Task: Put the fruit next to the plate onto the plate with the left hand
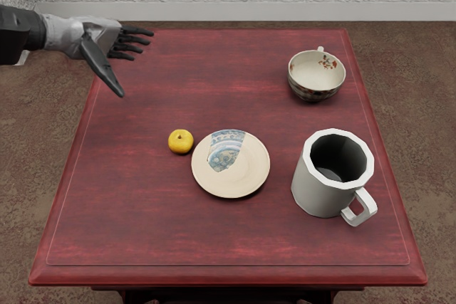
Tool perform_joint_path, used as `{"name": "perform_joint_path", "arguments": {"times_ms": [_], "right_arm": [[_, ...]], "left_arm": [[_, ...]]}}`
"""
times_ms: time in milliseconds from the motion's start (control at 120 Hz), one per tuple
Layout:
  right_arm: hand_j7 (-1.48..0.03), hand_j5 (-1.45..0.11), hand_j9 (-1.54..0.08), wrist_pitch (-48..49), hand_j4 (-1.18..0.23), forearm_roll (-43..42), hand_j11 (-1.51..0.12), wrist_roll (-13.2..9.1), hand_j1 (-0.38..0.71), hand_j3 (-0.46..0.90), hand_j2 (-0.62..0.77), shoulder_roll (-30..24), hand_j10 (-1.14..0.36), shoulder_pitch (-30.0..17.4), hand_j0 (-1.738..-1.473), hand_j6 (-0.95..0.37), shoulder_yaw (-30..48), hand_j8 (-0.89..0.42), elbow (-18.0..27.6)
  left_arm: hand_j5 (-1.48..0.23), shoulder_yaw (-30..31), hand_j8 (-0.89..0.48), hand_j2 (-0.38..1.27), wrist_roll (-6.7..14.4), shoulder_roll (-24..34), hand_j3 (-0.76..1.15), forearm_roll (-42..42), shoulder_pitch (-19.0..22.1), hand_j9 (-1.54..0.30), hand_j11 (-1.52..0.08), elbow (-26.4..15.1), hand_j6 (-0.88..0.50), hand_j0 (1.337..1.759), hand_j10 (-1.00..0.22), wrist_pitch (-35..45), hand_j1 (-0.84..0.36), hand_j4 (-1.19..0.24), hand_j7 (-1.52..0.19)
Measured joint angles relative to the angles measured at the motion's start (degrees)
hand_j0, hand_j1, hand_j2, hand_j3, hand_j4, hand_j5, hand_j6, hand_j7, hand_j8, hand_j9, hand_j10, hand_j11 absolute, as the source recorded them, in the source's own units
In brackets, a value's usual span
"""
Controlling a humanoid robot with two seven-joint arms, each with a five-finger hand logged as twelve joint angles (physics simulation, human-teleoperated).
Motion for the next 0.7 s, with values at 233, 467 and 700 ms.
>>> {"name": "perform_joint_path", "arguments": {"times_ms": [233,467,700], "right_arm": [[-0.03,-0.03,-0.03,0.00,-0.02,0.00,-0.03,0.00,-0.32,0.00,0.00,0.00,-0.02,0.00,-1.658,-0.02,0.00,-0.02,-0.01],[-0.03,-0.03,-0.03,0.01,-0.02,0.03,-0.03,0.01,-0.32,0.00,0.00,0.00,-0.02,0.00,-1.658,-0.02,0.00,-0.02,0.00],[-0.03,-0.03,-0.03,0.01,-0.02,0.01,-0.03,0.00,-0.32,0.00,0.00,0.00,-0.02,0.00,-1.658,-0.02,0.00,-0.02,-0.01]], "left_arm": [[0.00,0.27,0.00,0.00,0.66,-2.48,0.00,10.00,-2.25,0.00,0.00,-0.21,0.00,1.658,0.00,0.00,0.35,0.00,0.00],[0.00,3.69,0.00,0.00,1.50,-1.04,0.00,12.12,-4.85,0.00,0.00,-9.67,0.00,1.658,0.00,0.01,0.35,0.00,0.00],[0.00,10.24,0.00,0.00,1.60,-0.63,0.00,12.38,-8.46,0.00,0.00,-19.42,0.00,1.658,0.00,0.01,0.35,0.00,0.00]]}}
